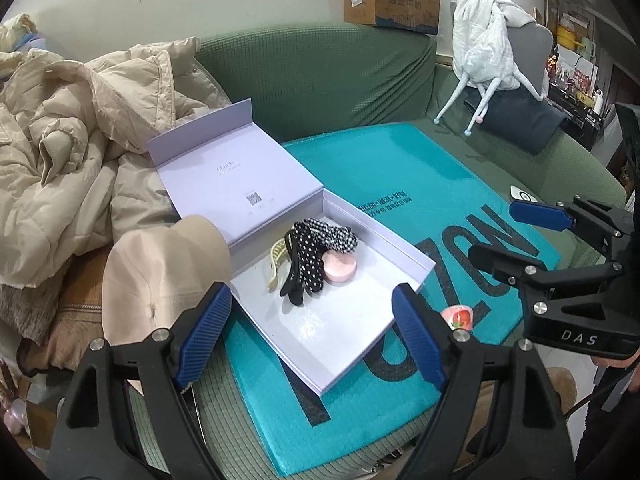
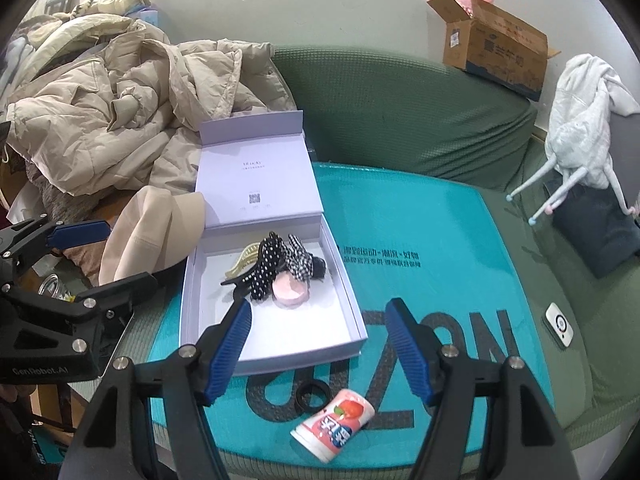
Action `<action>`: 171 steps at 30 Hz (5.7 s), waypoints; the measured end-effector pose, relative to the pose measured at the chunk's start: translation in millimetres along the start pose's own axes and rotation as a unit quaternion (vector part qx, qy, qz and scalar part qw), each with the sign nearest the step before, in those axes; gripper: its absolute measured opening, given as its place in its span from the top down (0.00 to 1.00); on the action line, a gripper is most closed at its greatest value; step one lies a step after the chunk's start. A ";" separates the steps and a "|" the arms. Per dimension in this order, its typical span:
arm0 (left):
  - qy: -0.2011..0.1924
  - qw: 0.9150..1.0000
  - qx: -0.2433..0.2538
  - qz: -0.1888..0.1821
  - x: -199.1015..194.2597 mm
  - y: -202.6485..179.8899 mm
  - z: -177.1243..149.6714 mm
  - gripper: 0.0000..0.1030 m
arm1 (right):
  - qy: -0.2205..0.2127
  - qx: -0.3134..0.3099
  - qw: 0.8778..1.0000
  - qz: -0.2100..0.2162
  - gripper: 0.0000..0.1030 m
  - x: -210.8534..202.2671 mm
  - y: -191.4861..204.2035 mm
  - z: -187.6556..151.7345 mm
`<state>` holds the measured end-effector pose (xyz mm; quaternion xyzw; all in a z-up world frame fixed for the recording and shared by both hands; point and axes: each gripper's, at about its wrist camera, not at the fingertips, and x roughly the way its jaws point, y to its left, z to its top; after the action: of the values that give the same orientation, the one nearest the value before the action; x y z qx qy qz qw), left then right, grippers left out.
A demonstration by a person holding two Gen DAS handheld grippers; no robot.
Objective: Organize objects
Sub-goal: 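Withdraw both tools from the box toward the candy jar and hair tie, then grasp the black hair tie with the left tool while the right tool grasps the candy jar, then lift the hair tie and candy jar and carry both toward the lavender box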
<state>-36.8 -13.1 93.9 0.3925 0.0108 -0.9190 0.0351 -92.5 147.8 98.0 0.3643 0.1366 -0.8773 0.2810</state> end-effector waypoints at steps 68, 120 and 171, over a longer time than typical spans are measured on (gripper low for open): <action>0.106 0.987 0.068 -0.095 103.4 -80.4 -91.8 0.21 | 0.152 0.142 0.978 0.028 0.31 105.2 -56.1 -139.9; 0.095 0.980 0.115 -0.135 156.3 -126.4 -103.3 0.63 | 0.052 0.232 0.971 0.036 0.44 94.3 -94.1 -180.2; 0.054 0.991 0.077 -0.094 65.7 -75.6 -88.5 0.63 | -0.020 0.176 0.982 0.061 0.45 21.1 -46.2 -153.9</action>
<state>-23.9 62.7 -15.4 0.4402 -0.0211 -0.8939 -0.0825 -45.5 245.1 -22.8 0.3983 -0.0484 -0.8759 0.2681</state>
